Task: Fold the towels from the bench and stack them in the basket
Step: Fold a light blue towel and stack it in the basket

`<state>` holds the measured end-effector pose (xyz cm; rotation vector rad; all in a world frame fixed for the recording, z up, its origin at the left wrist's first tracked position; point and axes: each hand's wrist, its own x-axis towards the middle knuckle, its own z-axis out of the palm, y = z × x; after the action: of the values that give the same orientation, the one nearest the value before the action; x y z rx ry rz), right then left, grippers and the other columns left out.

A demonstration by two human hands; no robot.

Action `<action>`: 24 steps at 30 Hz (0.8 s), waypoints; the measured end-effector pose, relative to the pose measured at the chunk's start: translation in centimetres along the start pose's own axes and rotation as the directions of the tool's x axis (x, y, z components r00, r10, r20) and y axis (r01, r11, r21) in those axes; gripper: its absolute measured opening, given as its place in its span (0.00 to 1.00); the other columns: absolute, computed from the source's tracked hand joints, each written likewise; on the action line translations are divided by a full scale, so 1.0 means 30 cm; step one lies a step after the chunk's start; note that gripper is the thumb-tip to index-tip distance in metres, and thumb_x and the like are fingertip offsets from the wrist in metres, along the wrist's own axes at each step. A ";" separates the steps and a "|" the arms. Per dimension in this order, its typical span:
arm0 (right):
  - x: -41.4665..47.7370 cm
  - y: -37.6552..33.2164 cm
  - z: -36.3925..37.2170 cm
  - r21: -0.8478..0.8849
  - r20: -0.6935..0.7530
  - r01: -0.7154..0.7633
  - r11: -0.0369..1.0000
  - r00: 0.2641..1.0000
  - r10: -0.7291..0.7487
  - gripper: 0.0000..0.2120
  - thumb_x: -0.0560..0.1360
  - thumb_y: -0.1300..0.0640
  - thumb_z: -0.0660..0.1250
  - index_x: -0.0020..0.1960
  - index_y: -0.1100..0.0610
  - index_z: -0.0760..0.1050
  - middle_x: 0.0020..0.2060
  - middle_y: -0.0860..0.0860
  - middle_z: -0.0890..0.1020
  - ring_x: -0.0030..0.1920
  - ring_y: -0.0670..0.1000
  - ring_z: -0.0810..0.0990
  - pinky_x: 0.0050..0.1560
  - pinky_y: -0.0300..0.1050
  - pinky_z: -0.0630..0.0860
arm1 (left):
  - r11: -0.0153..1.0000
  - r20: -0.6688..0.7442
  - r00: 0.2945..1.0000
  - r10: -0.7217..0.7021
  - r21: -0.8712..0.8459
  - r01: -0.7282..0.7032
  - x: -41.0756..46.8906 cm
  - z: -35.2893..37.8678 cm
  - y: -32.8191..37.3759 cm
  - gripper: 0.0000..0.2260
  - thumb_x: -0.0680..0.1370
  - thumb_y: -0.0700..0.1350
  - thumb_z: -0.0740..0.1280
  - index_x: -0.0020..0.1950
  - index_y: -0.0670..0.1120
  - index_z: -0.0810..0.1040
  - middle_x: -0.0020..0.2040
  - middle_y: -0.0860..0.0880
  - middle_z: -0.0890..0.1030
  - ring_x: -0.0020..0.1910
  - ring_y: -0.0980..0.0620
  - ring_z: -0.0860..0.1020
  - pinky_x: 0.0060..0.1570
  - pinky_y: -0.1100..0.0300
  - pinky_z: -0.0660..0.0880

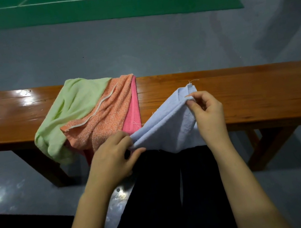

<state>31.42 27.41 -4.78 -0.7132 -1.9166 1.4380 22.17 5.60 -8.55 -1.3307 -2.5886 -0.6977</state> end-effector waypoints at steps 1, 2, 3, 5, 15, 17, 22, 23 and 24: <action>-0.002 0.002 -0.001 -0.002 0.001 -0.006 1.000 1.000 0.006 0.04 0.77 0.62 0.65 0.47 0.53 0.76 0.42 0.43 0.78 0.46 0.43 0.76 0.46 0.26 0.70 | 1.000 -0.003 1.000 0.006 -0.017 -0.006 0.006 -0.011 -0.009 0.16 0.74 0.58 0.64 0.37 0.46 0.72 0.40 0.52 0.75 0.39 0.50 0.75 0.38 0.56 0.71; -0.004 0.002 -0.002 -0.005 0.002 -0.010 1.000 1.000 0.010 0.04 0.77 0.62 0.65 0.48 0.53 0.76 0.42 0.43 0.78 0.47 0.43 0.76 0.46 0.26 0.70 | 0.999 -0.012 1.000 0.004 -0.048 -0.004 0.012 -0.021 -0.014 0.16 0.74 0.58 0.64 0.37 0.45 0.73 0.40 0.52 0.76 0.39 0.50 0.75 0.39 0.56 0.71; -0.004 0.002 -0.004 -0.008 -0.001 -0.010 1.000 1.000 0.010 0.05 0.77 0.62 0.65 0.48 0.53 0.76 0.42 0.43 0.78 0.47 0.43 0.76 0.46 0.26 0.70 | 0.996 -0.030 1.000 -0.005 -0.093 0.002 0.020 -0.033 -0.015 0.16 0.73 0.57 0.65 0.36 0.45 0.73 0.39 0.52 0.76 0.38 0.50 0.75 0.38 0.56 0.71; -0.001 0.001 -0.014 -0.009 -0.017 -0.003 1.000 1.000 0.003 0.06 0.77 0.62 0.65 0.47 0.51 0.75 0.42 0.43 0.78 0.48 0.44 0.76 0.48 0.29 0.71 | 0.983 -0.068 0.997 -0.041 -0.180 0.028 0.033 -0.058 -0.005 0.15 0.73 0.53 0.66 0.33 0.44 0.73 0.34 0.52 0.74 0.34 0.52 0.73 0.36 0.57 0.69; 0.043 -0.054 -0.058 0.015 -0.153 0.104 0.994 0.983 -0.100 0.05 0.77 0.65 0.63 0.49 0.56 0.74 0.50 0.53 0.78 0.50 0.47 0.76 0.51 0.31 0.71 | 0.950 -0.100 0.985 -0.140 -0.292 0.106 0.182 -0.156 0.069 0.09 0.73 0.37 0.69 0.48 0.49 0.77 0.36 0.56 0.76 0.36 0.58 0.74 0.37 0.66 0.71; 0.069 -0.091 -0.074 0.057 -0.205 0.122 0.991 0.973 -0.108 0.06 0.78 0.64 0.62 0.51 0.56 0.75 0.50 0.51 0.79 0.52 0.46 0.77 0.54 0.36 0.72 | 0.915 -0.173 0.972 -0.160 -0.396 0.079 0.239 -0.179 0.094 0.05 0.72 0.38 0.69 0.43 0.48 0.77 0.37 0.53 0.78 0.37 0.57 0.75 0.39 0.64 0.72; 0.100 -0.229 -0.122 0.161 -0.239 0.222 0.962 0.954 -0.180 0.11 0.80 0.63 0.59 0.44 0.49 0.68 0.36 0.45 0.73 0.35 0.37 0.71 0.39 0.32 0.67 | 0.661 -0.252 0.910 -0.331 -0.750 0.033 0.342 -0.238 0.224 0.01 0.74 0.47 0.63 0.43 0.51 0.72 0.38 0.54 0.74 0.36 0.61 0.71 0.38 0.66 0.68; 0.102 -0.257 -0.133 0.177 -0.255 0.242 0.954 0.948 -0.193 0.11 0.81 0.63 0.58 0.44 0.49 0.68 0.36 0.45 0.72 0.34 0.37 0.70 0.38 0.31 0.66 | 0.619 -0.261 0.902 -0.345 -0.786 0.009 0.353 -0.254 0.251 0.02 0.75 0.48 0.63 0.44 0.51 0.72 0.39 0.53 0.74 0.38 0.59 0.71 0.39 0.64 0.69; 0.102 -0.286 -0.144 0.195 -0.273 0.260 0.946 0.940 -0.202 0.11 0.81 0.63 0.58 0.43 0.49 0.68 0.36 0.45 0.72 0.34 0.37 0.70 0.37 0.31 0.66 | 0.590 -0.271 0.895 -0.354 -0.807 -0.011 0.362 -0.271 0.275 0.03 0.77 0.48 0.64 0.45 0.52 0.71 0.40 0.52 0.75 0.39 0.57 0.72 0.39 0.61 0.69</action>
<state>32.26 30.16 4.89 -0.5120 -1.5543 1.3234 21.64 13.85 5.01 -0.8800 -2.0859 -2.1097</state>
